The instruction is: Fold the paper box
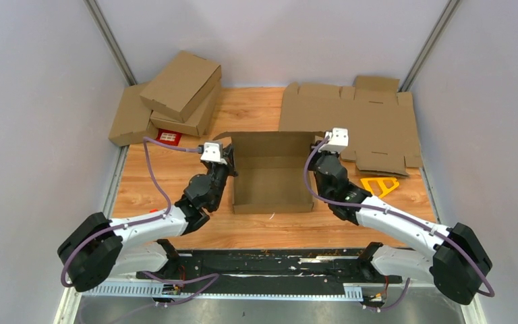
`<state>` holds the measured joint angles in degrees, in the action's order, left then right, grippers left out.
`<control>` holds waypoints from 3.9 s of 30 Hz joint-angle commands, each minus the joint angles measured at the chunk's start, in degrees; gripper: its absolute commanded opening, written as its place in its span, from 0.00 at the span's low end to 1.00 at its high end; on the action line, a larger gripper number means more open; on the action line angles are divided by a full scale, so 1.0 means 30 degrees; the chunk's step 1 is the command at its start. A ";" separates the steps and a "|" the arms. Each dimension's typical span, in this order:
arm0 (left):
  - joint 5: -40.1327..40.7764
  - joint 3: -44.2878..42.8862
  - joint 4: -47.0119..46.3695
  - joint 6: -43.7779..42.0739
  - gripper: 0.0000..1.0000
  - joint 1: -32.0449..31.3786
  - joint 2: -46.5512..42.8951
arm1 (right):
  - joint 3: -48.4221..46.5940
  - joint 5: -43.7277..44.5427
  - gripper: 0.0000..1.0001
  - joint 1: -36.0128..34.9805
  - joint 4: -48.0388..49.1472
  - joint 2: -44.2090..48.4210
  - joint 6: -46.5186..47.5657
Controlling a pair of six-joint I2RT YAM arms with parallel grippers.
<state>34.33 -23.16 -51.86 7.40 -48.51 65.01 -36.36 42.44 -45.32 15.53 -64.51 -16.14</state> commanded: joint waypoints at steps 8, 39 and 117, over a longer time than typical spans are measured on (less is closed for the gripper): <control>0.0654 0.1806 -0.1009 0.1016 0.00 -0.1781 0.0978 | 0.1356 -0.3553 0.00 -0.0420 -0.2323 0.1437 -0.0017; -0.3614 -0.9823 2.8112 0.2758 0.95 -0.1788 -0.7025 | 0.2420 -0.4733 0.00 -0.0421 -0.5388 0.2721 -0.0771; -0.6358 -0.1608 2.4692 0.8647 0.81 0.2277 -0.8726 | -0.4867 -1.5385 0.71 0.4463 -0.9229 -0.4851 -0.0349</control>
<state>10.20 -32.82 20.21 26.65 -45.76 41.52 -48.60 3.33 -33.23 -17.02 -75.26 -17.72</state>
